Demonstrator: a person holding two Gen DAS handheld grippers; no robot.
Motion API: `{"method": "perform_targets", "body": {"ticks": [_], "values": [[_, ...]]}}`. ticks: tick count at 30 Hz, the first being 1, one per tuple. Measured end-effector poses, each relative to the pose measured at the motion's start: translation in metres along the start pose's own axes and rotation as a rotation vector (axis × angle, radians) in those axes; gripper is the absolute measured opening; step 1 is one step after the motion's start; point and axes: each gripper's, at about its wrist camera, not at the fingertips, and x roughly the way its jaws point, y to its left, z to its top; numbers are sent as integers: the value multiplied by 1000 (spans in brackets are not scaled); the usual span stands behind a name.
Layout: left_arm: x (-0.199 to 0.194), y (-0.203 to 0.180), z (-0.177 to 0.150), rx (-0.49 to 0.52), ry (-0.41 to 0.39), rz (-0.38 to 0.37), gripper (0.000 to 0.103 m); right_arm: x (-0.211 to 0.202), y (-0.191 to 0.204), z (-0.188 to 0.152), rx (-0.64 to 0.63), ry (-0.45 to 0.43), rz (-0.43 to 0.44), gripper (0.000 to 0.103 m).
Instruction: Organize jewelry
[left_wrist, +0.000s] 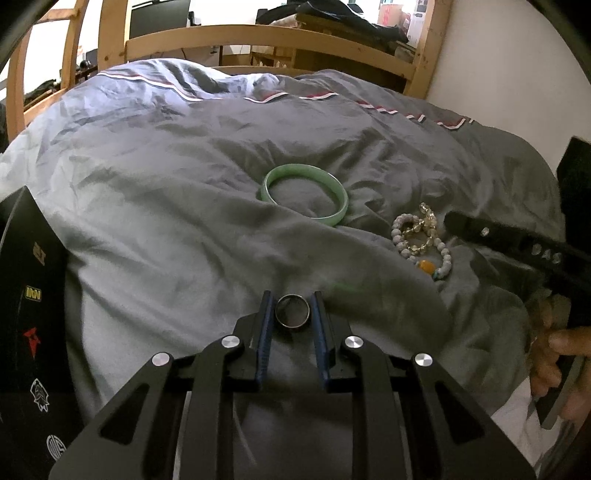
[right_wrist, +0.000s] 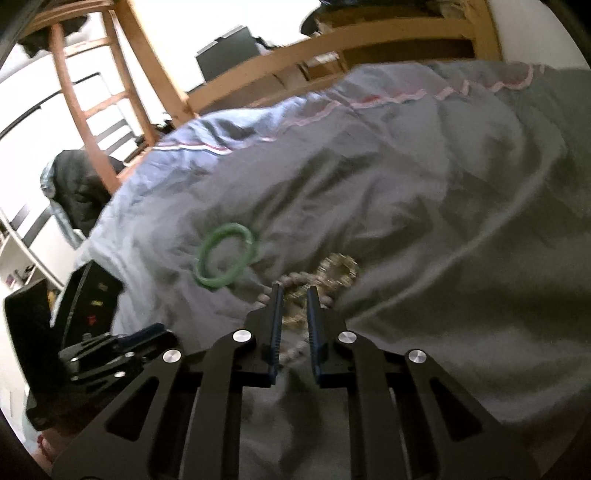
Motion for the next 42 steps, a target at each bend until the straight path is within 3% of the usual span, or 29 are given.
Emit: {"method": "perform_targets", "body": {"ticks": [2,4,5,6,8,10,22,29,36,42], "values": [[0,0,-1,-1,1,0,20,9,-2,-2,8,23,-11,37],[1,0,-1,-2,3,1,20,16,-2,-3,-2,28,-10,48],[1,0,-1,-2,3,2,20,17,-1,-3,-6,30,-18,48],[1,-1,-1,-1,4,2,20,21,1,-1,-15,37,-24,47],[1,-1,-1,1,4,2,20,25,2,1,-24,47,-9,21],[2,-1,-2,3,4,3,20,22,2,0,-27,33,23,17],[1,-3,-2,13,4,2,20,-26,4,20,83,-159,240,16],[-6,-6,0,13,-14,-9,20,-47,14,24,80,-197,262,16],[-23,-10,3,6,-45,-18,20,-78,15,24,128,-226,355,16],[-56,-7,0,-26,-73,-24,20,-102,19,19,148,-221,392,16]]}}
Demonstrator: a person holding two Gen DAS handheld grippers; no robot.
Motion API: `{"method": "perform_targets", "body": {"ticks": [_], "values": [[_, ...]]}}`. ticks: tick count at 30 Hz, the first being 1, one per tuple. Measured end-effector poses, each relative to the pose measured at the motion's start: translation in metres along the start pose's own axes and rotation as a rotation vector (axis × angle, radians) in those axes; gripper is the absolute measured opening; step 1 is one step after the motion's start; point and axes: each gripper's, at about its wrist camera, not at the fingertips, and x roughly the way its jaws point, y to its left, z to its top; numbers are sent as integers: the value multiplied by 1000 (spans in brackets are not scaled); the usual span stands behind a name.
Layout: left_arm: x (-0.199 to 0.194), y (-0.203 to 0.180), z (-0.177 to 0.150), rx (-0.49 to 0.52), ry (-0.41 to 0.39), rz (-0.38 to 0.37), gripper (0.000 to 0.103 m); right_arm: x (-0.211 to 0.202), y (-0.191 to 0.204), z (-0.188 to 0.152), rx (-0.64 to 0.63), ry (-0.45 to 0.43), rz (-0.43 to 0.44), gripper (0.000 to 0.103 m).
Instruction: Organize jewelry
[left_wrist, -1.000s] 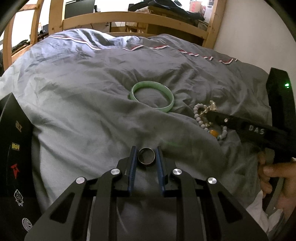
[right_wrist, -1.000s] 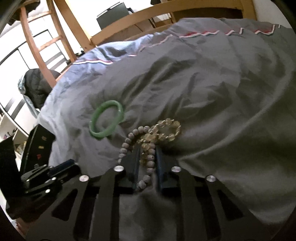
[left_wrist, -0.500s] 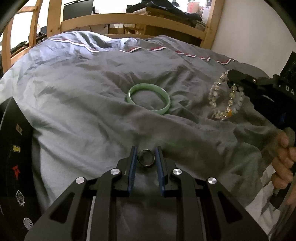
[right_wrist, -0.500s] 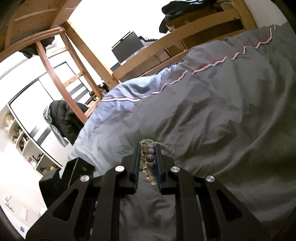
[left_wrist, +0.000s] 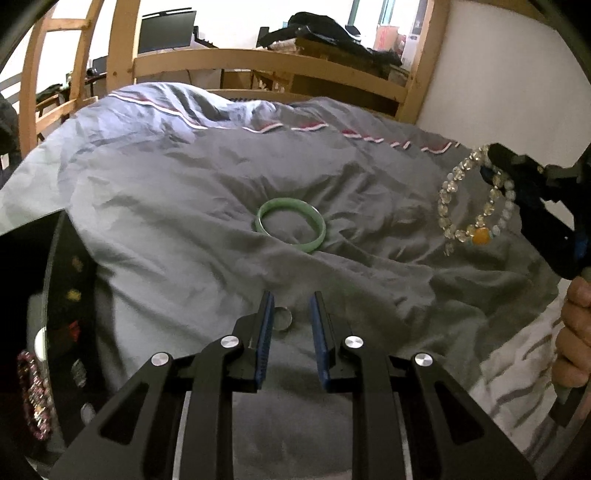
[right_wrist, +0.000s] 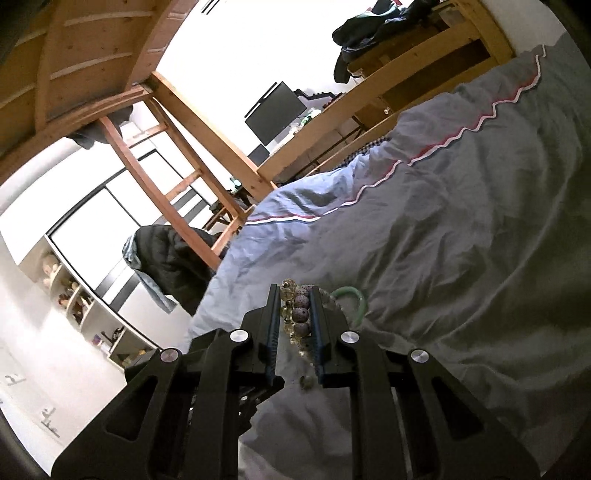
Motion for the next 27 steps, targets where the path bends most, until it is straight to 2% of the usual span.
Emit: {"method": "perform_targets", "body": {"ticks": [2,9,17,21,27], "values": [[-13,1,-4,-8,-9,1,20,-5,4,-3,7,26,-7,16],[-53,-4,-14,-6,-35,3,20,-19,3,-30,12,113,-115,18],[-74,-12,-22,9,-58,-1,20,-42,1,-67,-17,187,-171,18],[-60,-12,-26,27,-39,10,20,-49,0,-83,-19,219,-181,18],[-5,-5,-14,51,13,-2,21,-48,-9,-94,-3,238,-197,18]]}}
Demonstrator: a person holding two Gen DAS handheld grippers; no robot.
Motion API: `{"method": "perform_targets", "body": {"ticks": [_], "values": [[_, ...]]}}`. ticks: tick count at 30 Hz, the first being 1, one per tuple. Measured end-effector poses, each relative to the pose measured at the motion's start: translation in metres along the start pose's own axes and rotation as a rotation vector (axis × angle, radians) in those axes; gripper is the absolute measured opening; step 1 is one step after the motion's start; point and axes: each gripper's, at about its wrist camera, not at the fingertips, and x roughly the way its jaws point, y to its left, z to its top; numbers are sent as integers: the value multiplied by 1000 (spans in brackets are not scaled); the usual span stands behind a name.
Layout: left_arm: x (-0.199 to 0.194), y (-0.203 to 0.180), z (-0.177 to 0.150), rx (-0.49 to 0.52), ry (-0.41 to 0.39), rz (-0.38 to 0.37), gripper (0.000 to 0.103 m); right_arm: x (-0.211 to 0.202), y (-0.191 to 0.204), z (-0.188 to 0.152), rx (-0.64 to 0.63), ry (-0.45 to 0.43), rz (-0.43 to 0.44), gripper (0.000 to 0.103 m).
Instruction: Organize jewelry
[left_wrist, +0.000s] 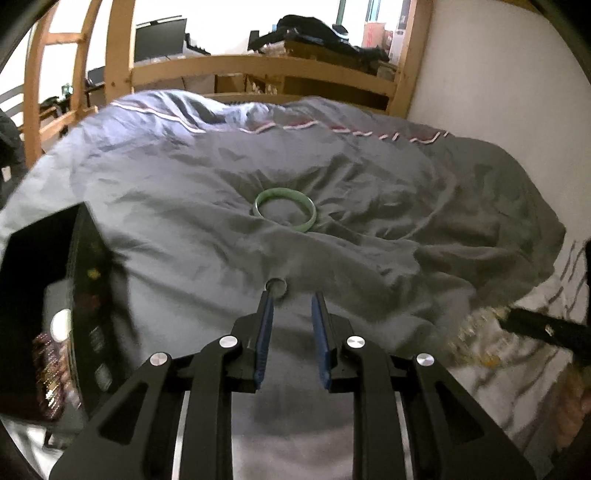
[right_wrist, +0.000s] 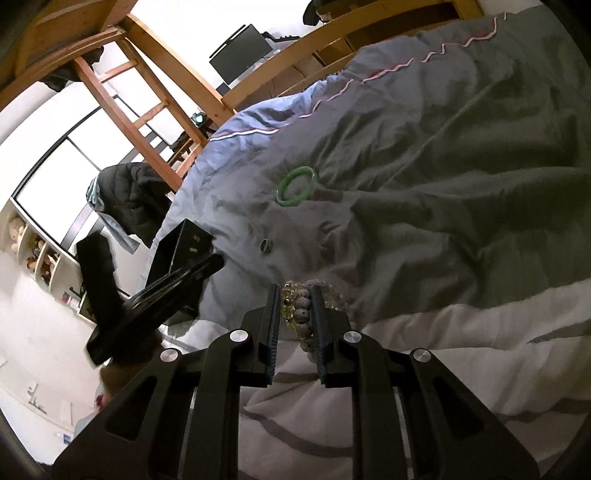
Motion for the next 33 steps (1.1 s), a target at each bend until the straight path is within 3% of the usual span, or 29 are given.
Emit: {"method": "perform_targets", "body": {"ticks": [7,11,14,24,25,26,28,33], "values": [[53,3,-2,33,81,-4,22,8,-7,2,30,-2,13,18],[61,1,-2,48,86,5,21,8,-7,4,40,-13,34,18],[56,1,-1,39,81,10,7,4,-6,5,42,-20,44,18],[1,-5,2,-4,-3,-11,7,-17,8,10,11,-51,57,19],[-8,-5,1,-10,-15,-13,7,-18,8,11,11,-52,55,26],[-15,-5,0,-12,-21,-14,7,-20,9,12,14,-56,42,51],[-21,-7,-2,-3,-25,-6,7,-31,8,10,24,-113,26,86],[-10,-4,-2,8,-5,27,7,-40,8,14,-20,-124,-13,86]]}}
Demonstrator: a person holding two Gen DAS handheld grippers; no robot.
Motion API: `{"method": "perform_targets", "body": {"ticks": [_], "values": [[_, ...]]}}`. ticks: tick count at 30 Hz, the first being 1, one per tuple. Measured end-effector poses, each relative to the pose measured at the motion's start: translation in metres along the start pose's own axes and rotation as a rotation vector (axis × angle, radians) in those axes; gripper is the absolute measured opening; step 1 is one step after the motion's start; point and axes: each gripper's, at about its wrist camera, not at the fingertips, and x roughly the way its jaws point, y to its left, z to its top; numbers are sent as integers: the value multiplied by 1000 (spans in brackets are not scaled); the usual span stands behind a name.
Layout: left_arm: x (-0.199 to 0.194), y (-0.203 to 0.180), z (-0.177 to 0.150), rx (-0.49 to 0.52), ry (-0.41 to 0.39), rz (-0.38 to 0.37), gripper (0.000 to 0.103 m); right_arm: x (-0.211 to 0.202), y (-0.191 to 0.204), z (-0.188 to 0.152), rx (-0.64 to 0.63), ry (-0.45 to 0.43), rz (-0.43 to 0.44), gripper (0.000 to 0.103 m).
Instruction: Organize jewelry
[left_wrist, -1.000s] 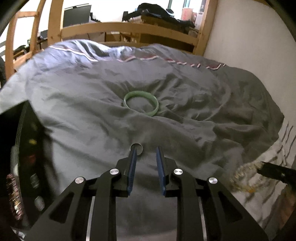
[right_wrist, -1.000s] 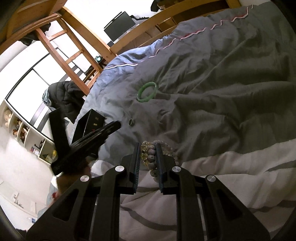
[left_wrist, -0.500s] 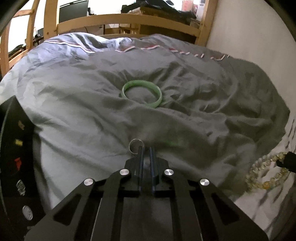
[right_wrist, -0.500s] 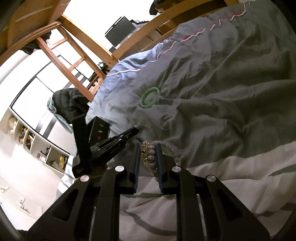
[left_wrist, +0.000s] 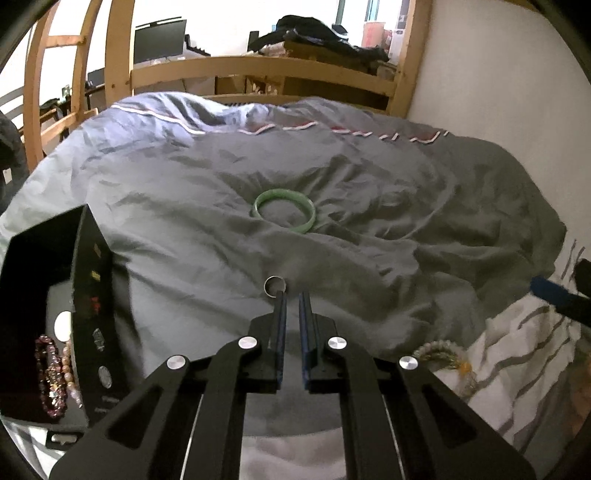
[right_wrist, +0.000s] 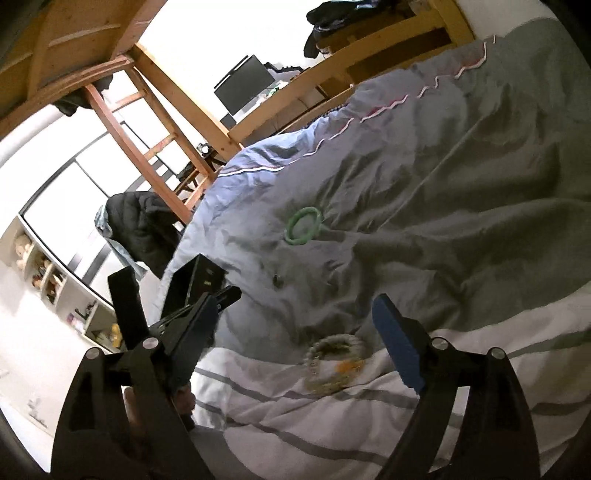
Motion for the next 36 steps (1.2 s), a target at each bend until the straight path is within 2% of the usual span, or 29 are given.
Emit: {"method": "perform_targets", "body": {"ticks": [4,6,10,12,14,15,17,20,22,27,30,32,33,35,36], "values": [[32,4,5,12,35,16,7,12,7,-5,-132,76,-83,85],[54,5,6,22,68,15,7,25,11,-12,-163,114,-80,83],[79,2,1,50,111,10,9,62,17,-27,-223,187,-133,78],[81,0,3,58,107,5,9,79,18,-30,-230,222,-162,64],[82,2,6,42,99,-19,9,94,22,-35,-265,250,-196,35],[82,3,7,34,96,-38,9,98,24,-38,-289,263,-215,29],[81,4,7,21,99,-65,8,100,26,-43,-317,277,-236,9],[78,7,6,-11,103,-95,3,91,29,-45,-321,253,-218,4],[76,7,4,-28,105,-115,2,80,31,-39,-319,214,-203,4],[62,4,2,-32,83,-101,1,59,33,-26,-292,135,-166,4],[50,3,4,-27,55,-90,1,58,27,-23,-274,171,-156,4],[46,4,5,-19,41,-60,1,62,22,-24,-252,186,-192,7],[46,4,5,-16,36,-36,1,65,18,-24,-238,201,-205,9],[49,7,4,-20,29,3,3,72,11,-28,-213,230,-210,34],[54,9,4,-24,37,11,6,74,10,-30,-210,234,-195,39]]}}
